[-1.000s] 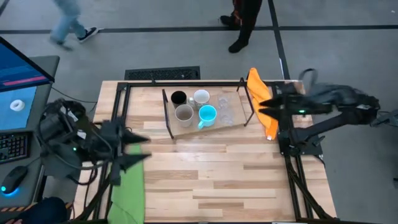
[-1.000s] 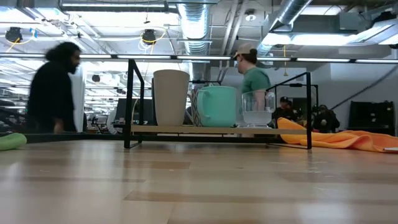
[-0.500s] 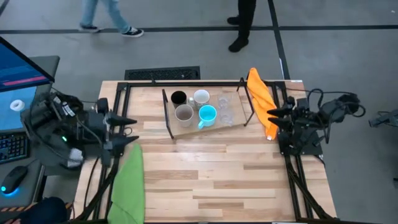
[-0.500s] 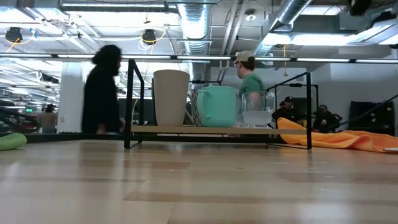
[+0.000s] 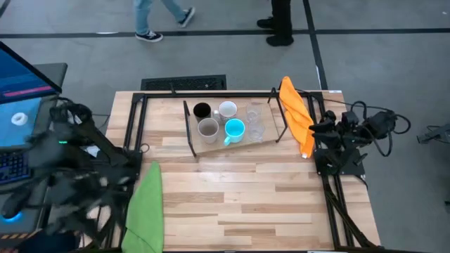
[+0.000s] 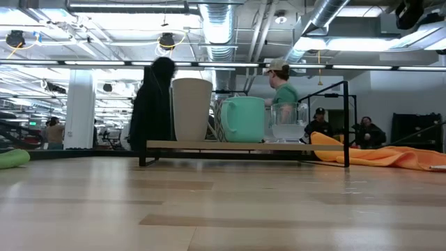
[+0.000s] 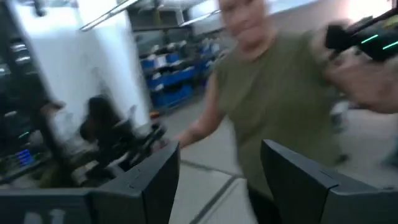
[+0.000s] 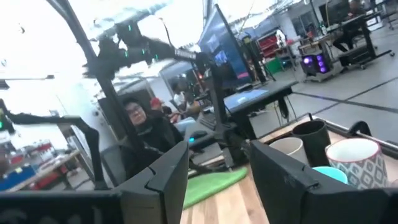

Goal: Stack small to large cups/mugs on shelf
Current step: Return to Home Position

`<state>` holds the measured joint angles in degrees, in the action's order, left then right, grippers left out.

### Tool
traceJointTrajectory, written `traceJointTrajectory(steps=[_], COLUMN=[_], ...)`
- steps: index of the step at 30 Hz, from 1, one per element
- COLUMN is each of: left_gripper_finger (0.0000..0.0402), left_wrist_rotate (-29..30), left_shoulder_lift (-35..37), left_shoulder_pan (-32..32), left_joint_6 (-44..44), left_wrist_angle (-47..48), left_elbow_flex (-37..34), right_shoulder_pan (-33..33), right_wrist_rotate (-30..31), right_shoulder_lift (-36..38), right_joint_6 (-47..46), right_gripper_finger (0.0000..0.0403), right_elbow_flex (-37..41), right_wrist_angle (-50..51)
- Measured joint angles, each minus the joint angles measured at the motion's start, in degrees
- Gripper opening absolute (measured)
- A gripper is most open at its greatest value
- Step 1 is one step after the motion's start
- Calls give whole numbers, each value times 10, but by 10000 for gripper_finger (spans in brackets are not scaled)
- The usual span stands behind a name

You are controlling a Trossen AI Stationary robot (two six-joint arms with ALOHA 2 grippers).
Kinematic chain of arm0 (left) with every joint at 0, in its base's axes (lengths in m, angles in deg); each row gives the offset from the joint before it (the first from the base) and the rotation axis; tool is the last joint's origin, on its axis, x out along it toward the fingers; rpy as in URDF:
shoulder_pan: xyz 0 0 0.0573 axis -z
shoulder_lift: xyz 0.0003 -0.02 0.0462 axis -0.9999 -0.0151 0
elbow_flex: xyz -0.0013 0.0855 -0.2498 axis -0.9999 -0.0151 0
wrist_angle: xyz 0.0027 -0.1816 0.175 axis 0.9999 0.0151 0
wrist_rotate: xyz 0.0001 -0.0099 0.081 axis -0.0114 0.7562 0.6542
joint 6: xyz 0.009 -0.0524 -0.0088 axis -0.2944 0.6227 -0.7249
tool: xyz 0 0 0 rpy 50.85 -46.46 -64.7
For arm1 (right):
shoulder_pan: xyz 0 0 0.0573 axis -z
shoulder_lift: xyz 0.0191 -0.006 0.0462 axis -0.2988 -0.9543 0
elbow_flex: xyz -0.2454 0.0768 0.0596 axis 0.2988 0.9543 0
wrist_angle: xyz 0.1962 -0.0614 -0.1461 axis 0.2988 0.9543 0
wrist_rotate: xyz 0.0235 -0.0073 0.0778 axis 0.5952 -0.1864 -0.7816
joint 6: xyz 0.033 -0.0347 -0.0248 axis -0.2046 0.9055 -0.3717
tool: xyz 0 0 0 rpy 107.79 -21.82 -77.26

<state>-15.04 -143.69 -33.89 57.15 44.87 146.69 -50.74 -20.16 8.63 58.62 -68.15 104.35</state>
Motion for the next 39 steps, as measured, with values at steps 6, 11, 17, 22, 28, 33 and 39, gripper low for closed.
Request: traceJointTrajectory(steps=[6, 11, 17, 22, 28, 33, 39], left_gripper_finger=[215, 215, 215, 215, 215, 215, 215], left_wrist_rotate=[-196, -212, -183, -191, -136, -81, -24], left_shoulder_lift=[107, 165, 240, 354, 520, 642, 727], left_shoulder_pan=[-142, -243, -323, -383, -407, -406, -406], left_joint_6=[55, 147, 256, 305, 313, 297, 277], left_wrist_angle=[-252, -444, -564, -614, -534, -407, -364], left_elbow_flex=[-239, -448, -640, -763, -865, -902, -971], right_shoulder_pan=[2, 4, 5, 5, 5, 5, 5], right_wrist_rotate=[5, -16, -2, 16, 17, 42, 46], right_shoulder_lift=[42, 42, 42, 42, 42, 42, 42], right_joint_6=[28, 49, 61, 75, 90, 95, 95], right_gripper_finger=[194, 192, 194, 192, 193, 193, 192], right_elbow_flex=[3, -5, -4, 8, 41, 80, 152], right_wrist_angle=[-2, -8, -3, -4, -7, -8, -35])
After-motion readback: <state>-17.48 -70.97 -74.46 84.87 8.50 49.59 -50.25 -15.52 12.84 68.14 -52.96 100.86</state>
